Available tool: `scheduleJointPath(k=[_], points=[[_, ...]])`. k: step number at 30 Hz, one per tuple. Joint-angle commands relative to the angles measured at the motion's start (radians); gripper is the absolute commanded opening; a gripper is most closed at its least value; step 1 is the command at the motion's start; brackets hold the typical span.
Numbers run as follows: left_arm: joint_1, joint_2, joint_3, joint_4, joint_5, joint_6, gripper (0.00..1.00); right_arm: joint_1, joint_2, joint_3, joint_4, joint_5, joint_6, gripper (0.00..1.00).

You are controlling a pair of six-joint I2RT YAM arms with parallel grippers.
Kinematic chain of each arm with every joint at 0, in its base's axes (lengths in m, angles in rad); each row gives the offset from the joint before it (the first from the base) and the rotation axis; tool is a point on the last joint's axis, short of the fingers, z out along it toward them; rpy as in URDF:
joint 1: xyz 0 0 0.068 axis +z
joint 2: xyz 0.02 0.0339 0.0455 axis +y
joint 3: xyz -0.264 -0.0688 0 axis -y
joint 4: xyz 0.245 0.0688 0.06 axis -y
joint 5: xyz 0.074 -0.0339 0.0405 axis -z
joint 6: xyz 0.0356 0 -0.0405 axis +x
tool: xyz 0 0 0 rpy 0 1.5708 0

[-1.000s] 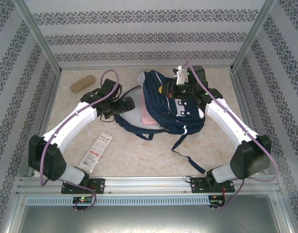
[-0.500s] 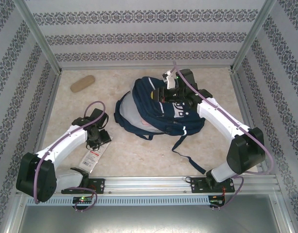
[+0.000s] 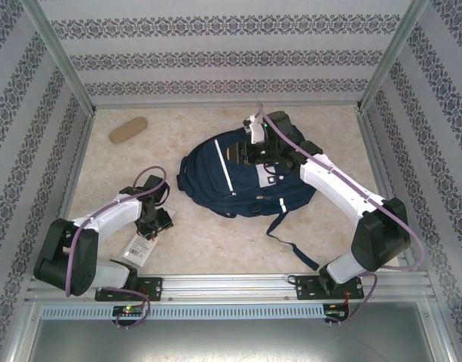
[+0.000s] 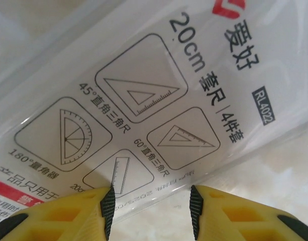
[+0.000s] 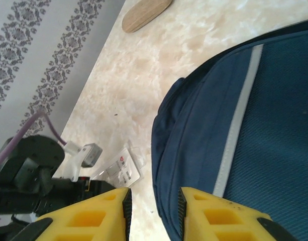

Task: Pack the student bag
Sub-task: Move the loose stationery to the middle-left of the table.

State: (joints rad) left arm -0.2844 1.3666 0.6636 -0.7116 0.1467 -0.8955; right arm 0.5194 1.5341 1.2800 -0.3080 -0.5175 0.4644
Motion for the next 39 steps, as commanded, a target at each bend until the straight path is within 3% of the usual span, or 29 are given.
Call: scheduleJointPath(k=[1, 7, 16, 27, 33, 39], points=[[0.037, 0.102, 0.019, 0.228, -0.019, 0.009, 0.46, 0.040, 0.018, 0.039, -0.004, 0.020, -0.014, 0.33], [0.083, 0.242, 0.151, 0.328, -0.008, 0.015, 0.46, 0.106, 0.065, 0.063, -0.006, 0.024, 0.007, 0.32], [0.123, 0.263, 0.367, 0.224, 0.024, 0.075, 0.47, 0.167, 0.120, 0.114, -0.003, 0.034, 0.023, 0.32], [0.278, 0.137, 0.272, 0.165, 0.055, 0.157, 0.58, 0.199, 0.233, 0.160, 0.056, 0.002, 0.094, 0.32], [0.390, 0.139, 0.169, 0.217, 0.114, 0.219, 0.59, 0.268, 0.357, 0.223, 0.108, 0.031, 0.192, 0.31], [0.416, 0.163, 0.085, 0.328, 0.226, 0.189, 0.56, 0.319, 0.504, 0.266, 0.171, 0.030, 0.308, 0.31]])
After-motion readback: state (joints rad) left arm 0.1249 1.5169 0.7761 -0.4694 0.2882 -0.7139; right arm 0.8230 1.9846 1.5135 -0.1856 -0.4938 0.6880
